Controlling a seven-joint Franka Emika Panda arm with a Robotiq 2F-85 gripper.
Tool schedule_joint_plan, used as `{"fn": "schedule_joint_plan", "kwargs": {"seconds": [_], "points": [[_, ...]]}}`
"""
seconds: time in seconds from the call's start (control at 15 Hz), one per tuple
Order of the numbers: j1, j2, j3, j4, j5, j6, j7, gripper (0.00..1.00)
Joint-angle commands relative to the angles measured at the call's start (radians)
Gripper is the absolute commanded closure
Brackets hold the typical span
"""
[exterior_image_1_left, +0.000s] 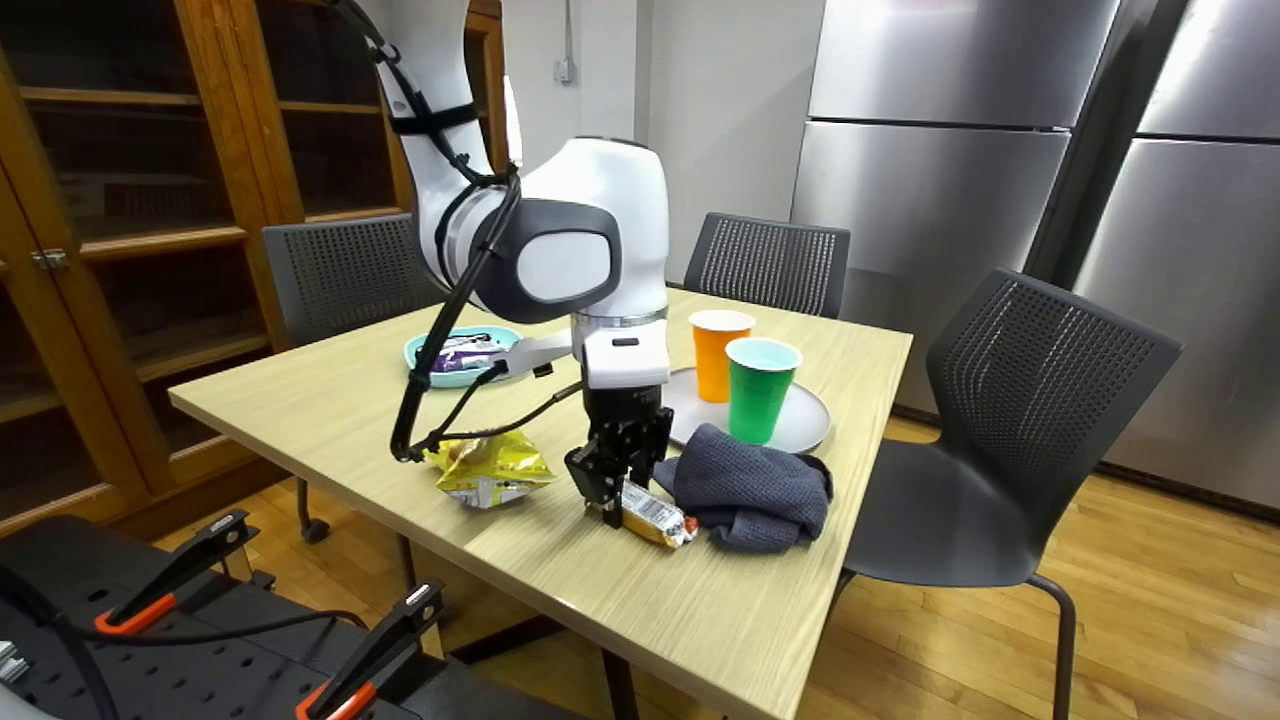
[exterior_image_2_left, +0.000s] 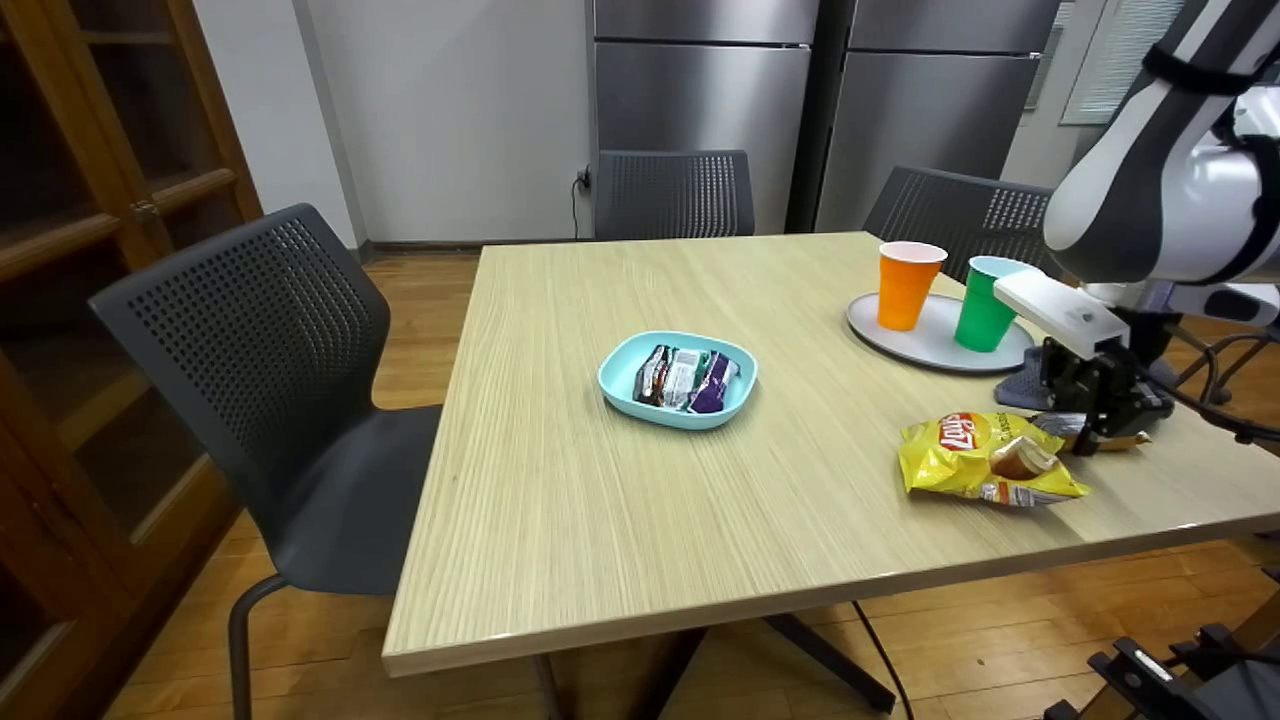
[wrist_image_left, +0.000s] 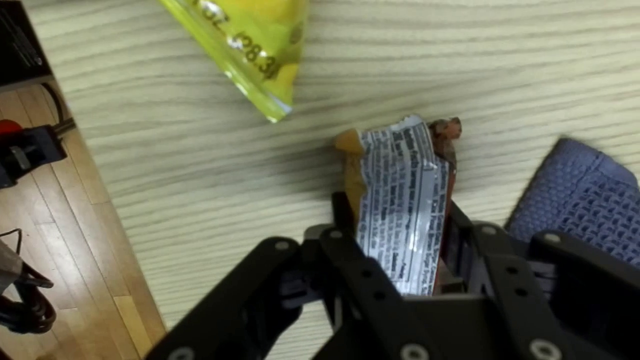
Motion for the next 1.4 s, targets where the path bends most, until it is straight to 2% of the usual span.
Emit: {"fn": "schedule_joint_plan", "kwargs": {"seconds": [0.0, 0.4, 0.67, 1.0, 1.33], "points": [[0.037, -0.051, -0.019, -0.042, -0.013, 0.036, -0.014, 0.83], [0.166, -0.108, -0.099, -0.085, -0.101, 0.035, -0.017, 0.83], [0.299, -0.165, -0.191, -0.111, -0.213, 0.052, -0.008, 0.83], [0.371, -0.225, -0.185, -0.117, -0.271, 0.057, -0.003, 0.83], [0.390, -0.265, -0.133, -0.086, -0.268, 0.020, -0.025, 0.83]]}}
